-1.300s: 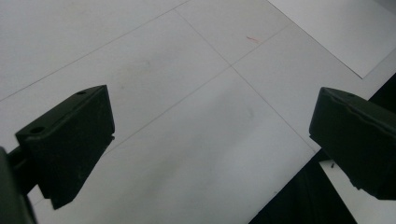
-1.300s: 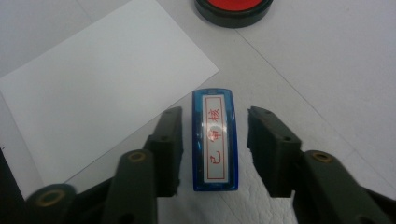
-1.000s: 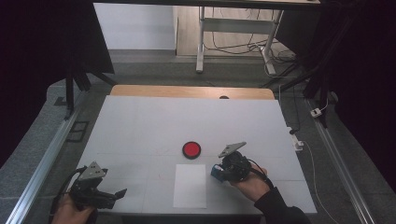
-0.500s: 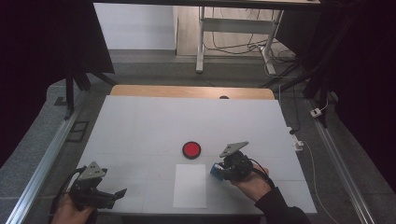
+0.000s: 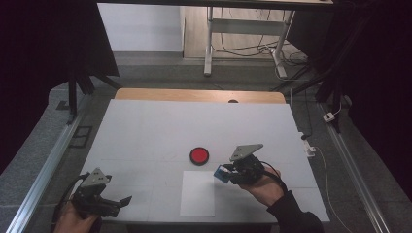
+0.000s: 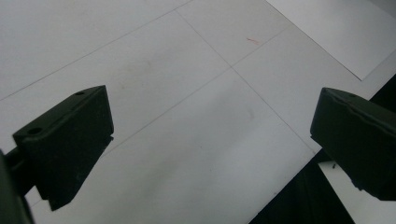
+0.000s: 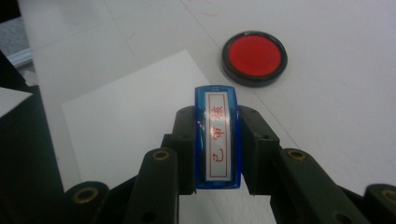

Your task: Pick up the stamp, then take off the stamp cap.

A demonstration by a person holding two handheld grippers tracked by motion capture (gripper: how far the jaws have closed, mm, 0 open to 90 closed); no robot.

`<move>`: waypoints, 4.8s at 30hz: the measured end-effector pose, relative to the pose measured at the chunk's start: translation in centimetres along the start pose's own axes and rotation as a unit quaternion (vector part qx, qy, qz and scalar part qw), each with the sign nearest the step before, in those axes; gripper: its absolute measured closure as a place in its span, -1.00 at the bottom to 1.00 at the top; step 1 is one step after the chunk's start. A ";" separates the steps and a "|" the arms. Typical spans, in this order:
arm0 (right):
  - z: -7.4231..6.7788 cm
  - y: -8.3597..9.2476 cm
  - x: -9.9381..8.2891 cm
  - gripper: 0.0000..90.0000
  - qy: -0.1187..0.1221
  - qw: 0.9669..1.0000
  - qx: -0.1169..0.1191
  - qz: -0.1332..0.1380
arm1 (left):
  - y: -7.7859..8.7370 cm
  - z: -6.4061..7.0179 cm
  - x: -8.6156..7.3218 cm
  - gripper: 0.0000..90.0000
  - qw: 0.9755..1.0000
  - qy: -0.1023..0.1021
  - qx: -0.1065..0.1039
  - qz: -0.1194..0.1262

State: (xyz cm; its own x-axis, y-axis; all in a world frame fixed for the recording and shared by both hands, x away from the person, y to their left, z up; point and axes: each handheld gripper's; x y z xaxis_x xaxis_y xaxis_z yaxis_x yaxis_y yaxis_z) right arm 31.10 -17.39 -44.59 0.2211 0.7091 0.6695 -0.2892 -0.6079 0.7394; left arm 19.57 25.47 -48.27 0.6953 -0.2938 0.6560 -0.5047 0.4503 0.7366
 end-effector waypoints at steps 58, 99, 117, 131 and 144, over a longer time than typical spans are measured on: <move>-2.2 -0.2 2.8 0.57 0.045 0.992 0.076 0.087 | 0.3 -0.1 0.0 -1.00 1.000 -0.003 -0.016 0.010; -1.9 0.8 3.1 0.56 0.061 0.991 0.081 0.091 | -3.0 1.7 4.4 -1.00 0.989 -0.067 -0.130 0.023; -1.5 1.2 3.5 0.57 0.078 0.988 0.093 0.100 | -6.1 4.1 8.5 -1.00 0.974 -0.144 -0.171 0.026; -1.4 1.4 4.0 0.57 0.097 0.984 0.111 0.102 | -8.6 6.2 10.5 -1.00 0.964 -0.174 -0.199 0.022; -1.6 0.9 4.9 0.57 0.111 0.980 0.126 0.104 | -10.6 7.7 11.8 -1.00 0.947 -0.213 -0.240 0.017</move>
State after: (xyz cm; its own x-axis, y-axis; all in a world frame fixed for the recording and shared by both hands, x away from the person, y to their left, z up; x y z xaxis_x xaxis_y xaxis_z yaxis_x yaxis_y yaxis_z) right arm 30.46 -13.93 -40.74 -0.0350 0.6037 0.7965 -0.0611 -0.7967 0.6012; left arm 29.17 10.75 -47.10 0.3607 -0.5402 0.7603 -0.1617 0.7667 0.6214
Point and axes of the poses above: each handheld gripper's, and its own axes: y roughly backward along the jaws, x roughly out of its top, z roughly to its right, and after that the axes turned 6 degrees about y, right-handed
